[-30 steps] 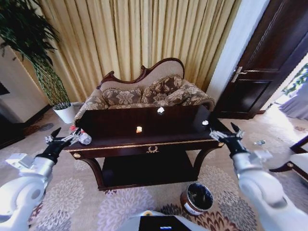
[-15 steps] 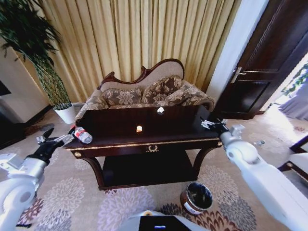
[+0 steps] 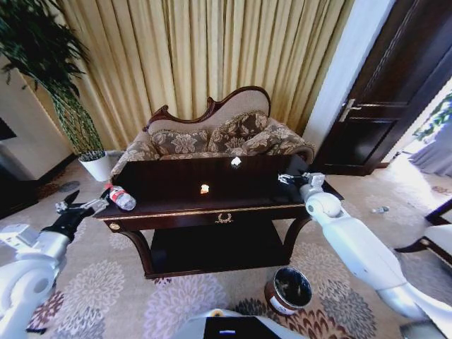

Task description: Move to the front of the table and place the trash on the table into the trash bin.

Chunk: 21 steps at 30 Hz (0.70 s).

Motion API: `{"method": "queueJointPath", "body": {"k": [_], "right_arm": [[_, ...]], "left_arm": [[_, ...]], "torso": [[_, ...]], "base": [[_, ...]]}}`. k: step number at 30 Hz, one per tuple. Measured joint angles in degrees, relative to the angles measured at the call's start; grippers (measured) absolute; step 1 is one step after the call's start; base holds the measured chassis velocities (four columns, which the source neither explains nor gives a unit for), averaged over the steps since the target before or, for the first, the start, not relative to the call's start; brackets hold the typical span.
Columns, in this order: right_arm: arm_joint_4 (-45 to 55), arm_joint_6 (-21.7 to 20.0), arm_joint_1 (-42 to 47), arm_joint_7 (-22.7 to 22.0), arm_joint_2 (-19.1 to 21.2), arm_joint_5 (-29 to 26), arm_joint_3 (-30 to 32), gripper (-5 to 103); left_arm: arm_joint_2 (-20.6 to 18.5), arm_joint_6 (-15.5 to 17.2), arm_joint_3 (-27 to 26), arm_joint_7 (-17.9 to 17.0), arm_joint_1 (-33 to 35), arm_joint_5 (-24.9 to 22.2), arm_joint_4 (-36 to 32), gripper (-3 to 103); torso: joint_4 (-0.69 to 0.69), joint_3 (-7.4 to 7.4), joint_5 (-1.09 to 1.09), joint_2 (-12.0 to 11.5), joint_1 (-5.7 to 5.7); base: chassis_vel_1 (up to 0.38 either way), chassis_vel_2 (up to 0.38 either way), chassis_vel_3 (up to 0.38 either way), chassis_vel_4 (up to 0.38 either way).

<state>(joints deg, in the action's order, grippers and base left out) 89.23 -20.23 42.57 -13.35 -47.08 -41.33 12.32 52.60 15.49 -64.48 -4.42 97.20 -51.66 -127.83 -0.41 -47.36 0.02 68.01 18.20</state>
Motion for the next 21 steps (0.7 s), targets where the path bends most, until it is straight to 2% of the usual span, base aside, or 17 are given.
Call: {"method": "queueJointPath", "body": {"k": [21], "right_arm": [[-4.4,-1.5,0.7,-3.1,0.4,0.1,2.3,100]], "left_arm": [[0.3,-1.0,1.9,0.5,-0.8,0.9,1.1,100]], "torso": [[0.01,0.00,0.00,0.0,-0.01]], "base": [[0.000,0.000,0.000,0.000]]}}
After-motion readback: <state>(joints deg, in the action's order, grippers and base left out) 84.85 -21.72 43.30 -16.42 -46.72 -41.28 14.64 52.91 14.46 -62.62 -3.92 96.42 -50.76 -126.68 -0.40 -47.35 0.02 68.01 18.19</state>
